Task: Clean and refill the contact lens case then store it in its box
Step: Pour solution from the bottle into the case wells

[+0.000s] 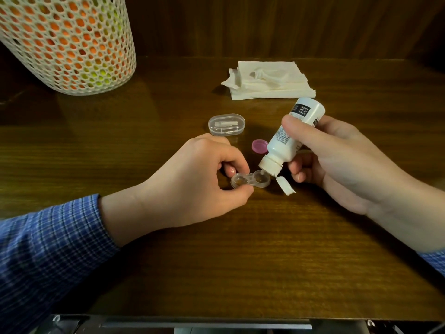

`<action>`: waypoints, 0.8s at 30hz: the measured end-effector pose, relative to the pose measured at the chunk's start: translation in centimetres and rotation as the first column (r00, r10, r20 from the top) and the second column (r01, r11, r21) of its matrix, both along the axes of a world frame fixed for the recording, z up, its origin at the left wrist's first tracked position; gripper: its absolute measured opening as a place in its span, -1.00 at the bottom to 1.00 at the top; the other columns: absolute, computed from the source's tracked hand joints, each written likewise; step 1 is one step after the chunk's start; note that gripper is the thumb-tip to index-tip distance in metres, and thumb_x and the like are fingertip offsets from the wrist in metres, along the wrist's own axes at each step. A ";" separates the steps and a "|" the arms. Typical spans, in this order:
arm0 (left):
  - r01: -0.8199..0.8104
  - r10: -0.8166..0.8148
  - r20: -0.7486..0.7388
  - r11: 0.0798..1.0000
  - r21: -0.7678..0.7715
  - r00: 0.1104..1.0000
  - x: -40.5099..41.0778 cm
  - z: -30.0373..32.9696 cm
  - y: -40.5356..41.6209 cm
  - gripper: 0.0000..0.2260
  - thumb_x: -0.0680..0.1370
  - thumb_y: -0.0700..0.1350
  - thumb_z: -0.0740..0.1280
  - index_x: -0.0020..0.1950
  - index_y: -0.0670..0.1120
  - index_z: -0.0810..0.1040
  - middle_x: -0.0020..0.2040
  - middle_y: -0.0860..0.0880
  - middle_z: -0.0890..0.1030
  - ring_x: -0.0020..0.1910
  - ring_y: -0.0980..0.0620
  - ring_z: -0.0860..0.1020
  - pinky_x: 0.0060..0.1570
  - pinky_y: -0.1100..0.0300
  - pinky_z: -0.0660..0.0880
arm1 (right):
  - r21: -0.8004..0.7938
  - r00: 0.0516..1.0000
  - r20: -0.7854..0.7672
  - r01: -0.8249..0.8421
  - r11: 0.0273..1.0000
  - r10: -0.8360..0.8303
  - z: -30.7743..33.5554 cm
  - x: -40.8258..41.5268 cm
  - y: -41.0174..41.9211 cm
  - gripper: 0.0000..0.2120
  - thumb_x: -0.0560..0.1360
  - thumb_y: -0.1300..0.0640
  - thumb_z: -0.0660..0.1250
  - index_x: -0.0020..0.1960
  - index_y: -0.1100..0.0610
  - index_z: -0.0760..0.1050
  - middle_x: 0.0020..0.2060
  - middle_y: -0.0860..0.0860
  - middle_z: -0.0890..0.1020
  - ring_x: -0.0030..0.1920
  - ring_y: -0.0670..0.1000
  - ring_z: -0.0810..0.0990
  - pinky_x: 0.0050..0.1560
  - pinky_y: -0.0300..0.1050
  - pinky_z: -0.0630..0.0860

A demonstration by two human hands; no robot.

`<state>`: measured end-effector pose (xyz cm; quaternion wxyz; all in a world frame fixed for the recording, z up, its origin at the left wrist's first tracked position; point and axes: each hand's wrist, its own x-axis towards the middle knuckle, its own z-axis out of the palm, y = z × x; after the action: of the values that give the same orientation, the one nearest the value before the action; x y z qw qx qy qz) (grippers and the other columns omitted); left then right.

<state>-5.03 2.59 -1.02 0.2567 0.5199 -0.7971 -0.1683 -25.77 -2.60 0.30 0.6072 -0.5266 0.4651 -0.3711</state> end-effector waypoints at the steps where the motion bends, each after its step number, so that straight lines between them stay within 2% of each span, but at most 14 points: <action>1: -0.002 0.002 -0.003 1.000 -0.001 1.000 0.0 0.0 0.0 -0.81 0.46 0.06 0.47 0.03 0.04 0.73 -0.17 0.14 0.62 -0.09 0.11 0.55 -0.11 0.31 0.45 | -0.005 1.000 0.001 -0.006 1.000 0.006 0.0 0.0 0.0 -0.51 0.35 -0.18 0.43 0.19 0.03 0.54 -0.28 -0.06 0.75 -0.44 -0.14 0.55 -0.47 -0.29 0.49; 9: 0.003 -0.003 0.011 1.000 -0.013 1.000 0.0 0.1 0.0 -0.83 0.48 0.02 0.49 0.03 0.03 0.74 -0.17 0.15 0.63 -0.11 0.11 0.55 -0.09 0.42 0.39 | -0.001 1.000 -0.007 -0.016 1.000 0.016 0.1 0.1 0.1 -0.49 0.32 -0.18 0.43 0.21 -0.01 0.52 -0.26 -0.06 0.76 -0.45 -0.14 0.56 -0.47 -0.28 0.50; 16: 0.006 -0.006 0.004 1.000 -0.011 1.000 0.0 0.0 0.0 -0.83 0.47 0.03 0.48 0.03 0.04 0.73 -0.18 0.14 0.62 -0.11 0.11 0.55 -0.09 0.37 0.41 | -0.017 1.000 -0.006 -0.022 1.000 0.021 0.0 0.1 0.2 -0.50 0.32 -0.19 0.44 0.20 -0.01 0.53 -0.25 -0.06 0.76 -0.44 -0.13 0.56 -0.47 -0.28 0.50; 20: 0.004 -0.004 0.002 1.000 -0.015 1.000 0.0 0.0 0.0 -0.86 0.48 0.03 0.48 0.00 0.05 0.73 -0.19 0.13 0.62 -0.11 0.10 0.55 -0.09 0.43 0.36 | -0.022 1.000 -0.009 -0.026 0.999 0.026 0.0 0.1 0.2 -0.50 0.32 -0.19 0.45 0.20 -0.03 0.54 -0.22 -0.06 0.77 -0.43 -0.14 0.56 -0.46 -0.28 0.51; 24: 0.005 -0.005 0.001 1.000 -0.005 1.000 0.1 0.0 0.0 -0.86 0.48 0.03 0.47 0.00 0.05 0.73 -0.19 0.12 0.62 -0.11 0.09 0.55 -0.09 0.40 0.39 | -0.028 1.000 -0.016 -0.025 0.999 0.024 0.1 0.1 0.3 -0.50 0.30 -0.19 0.45 0.18 -0.03 0.55 -0.22 -0.07 0.77 -0.43 -0.14 0.56 -0.46 -0.29 0.51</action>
<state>-4.96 2.64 -1.03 0.2575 0.5174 -0.7989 -0.1666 -25.67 -2.26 0.43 0.6006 -0.5435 0.4581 -0.3660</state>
